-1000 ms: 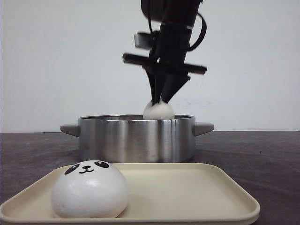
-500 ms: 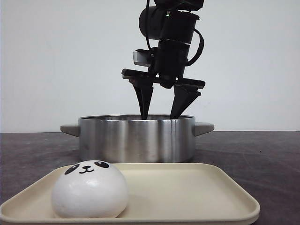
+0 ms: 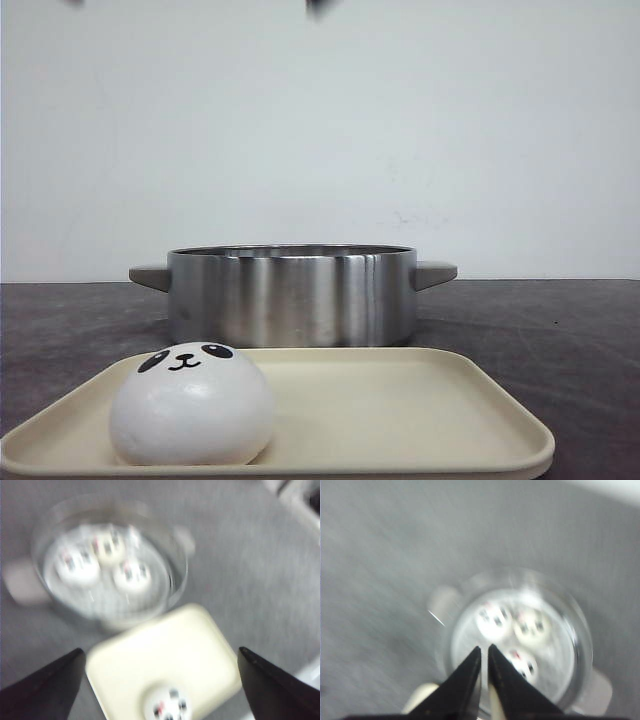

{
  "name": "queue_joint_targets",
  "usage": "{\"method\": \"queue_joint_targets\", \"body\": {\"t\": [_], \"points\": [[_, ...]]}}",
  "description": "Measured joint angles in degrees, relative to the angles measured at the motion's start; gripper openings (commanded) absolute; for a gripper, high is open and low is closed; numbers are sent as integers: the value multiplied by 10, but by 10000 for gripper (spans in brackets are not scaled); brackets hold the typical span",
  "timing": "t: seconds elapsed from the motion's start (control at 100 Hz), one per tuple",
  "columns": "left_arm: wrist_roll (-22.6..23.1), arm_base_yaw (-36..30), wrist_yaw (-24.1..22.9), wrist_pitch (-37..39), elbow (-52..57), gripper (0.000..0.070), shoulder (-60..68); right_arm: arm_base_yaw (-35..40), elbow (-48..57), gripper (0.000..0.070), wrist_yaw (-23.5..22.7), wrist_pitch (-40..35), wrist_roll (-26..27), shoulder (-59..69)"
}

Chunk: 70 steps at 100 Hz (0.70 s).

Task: Steam buns
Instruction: 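Grasp the last panda bun on the tray with the left gripper, lift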

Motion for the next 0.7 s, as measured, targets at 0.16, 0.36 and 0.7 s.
{"method": "queue_joint_targets", "body": {"t": [0.16, 0.36, 0.7], "points": [[-28, -2, 71, 14, -108, 592, 18, 48, 1, 12, 69, 12, 0, -93], [-39, -26, 111, 15, -150, 593, 79, 65, 1, 12, 107, 13, 0, -149], [-41, -76, 112, 91, -150, 593, 211, 66, 1, 12, 107, -9, 3, -161]]}}
